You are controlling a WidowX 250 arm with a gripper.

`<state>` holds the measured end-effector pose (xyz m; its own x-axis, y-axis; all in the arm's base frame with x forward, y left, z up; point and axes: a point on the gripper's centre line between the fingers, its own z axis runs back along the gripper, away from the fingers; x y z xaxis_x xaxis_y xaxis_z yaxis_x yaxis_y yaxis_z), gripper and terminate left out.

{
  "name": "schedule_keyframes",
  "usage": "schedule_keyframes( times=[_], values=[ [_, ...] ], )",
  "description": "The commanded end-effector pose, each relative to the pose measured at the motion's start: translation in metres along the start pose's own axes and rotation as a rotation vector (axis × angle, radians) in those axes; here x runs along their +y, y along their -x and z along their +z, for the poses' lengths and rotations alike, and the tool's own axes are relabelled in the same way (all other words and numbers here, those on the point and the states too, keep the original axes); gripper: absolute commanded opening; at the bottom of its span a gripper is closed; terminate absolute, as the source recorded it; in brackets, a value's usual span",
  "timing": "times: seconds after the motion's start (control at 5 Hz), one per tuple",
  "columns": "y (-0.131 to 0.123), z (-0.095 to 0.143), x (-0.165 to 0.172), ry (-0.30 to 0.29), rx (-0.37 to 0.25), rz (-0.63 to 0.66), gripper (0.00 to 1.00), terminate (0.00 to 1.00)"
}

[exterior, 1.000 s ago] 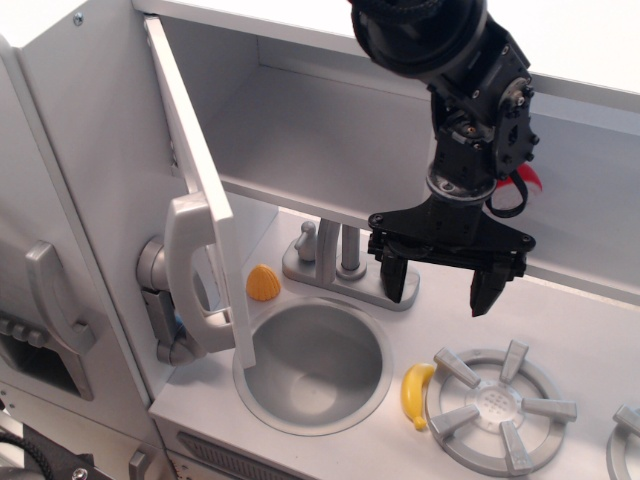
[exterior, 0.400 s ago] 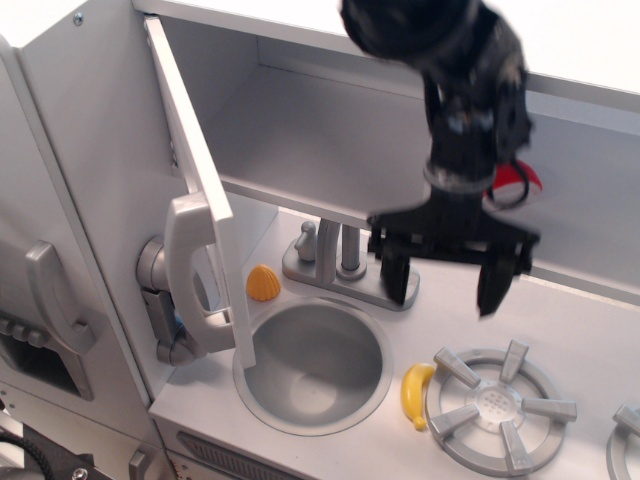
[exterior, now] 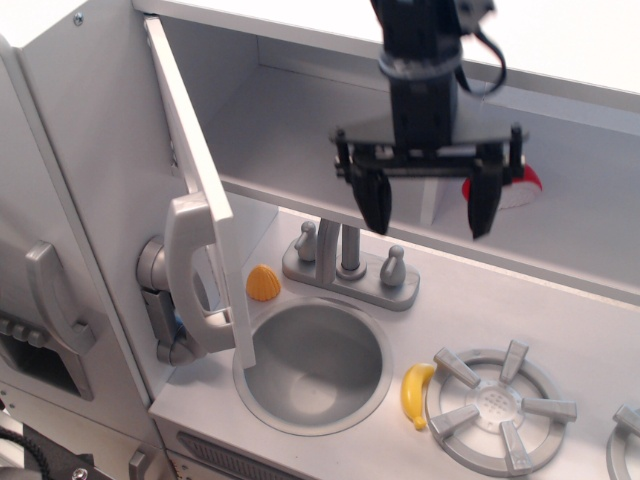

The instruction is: Close microwave

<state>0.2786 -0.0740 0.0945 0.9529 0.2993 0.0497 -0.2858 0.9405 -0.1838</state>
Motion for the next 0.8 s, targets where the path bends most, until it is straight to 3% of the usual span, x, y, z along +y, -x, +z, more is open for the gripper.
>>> schedule_keyframes(
  times=[0.0, 0.2, 0.4, 0.6],
  values=[
    [0.015, 0.09, 0.063, 0.094, -0.109, 0.025, 1.0, 0.0],
    [0.006, 0.132, 0.097, 0.093, -0.101, 0.024, 1.0, 0.0],
    [0.002, 0.133, 0.112, 0.051, -0.15, 0.082, 1.0, 0.0],
    [-0.004, 0.112, 0.121, -0.074, -0.169, 0.153, 1.0, 0.0]
  ],
)
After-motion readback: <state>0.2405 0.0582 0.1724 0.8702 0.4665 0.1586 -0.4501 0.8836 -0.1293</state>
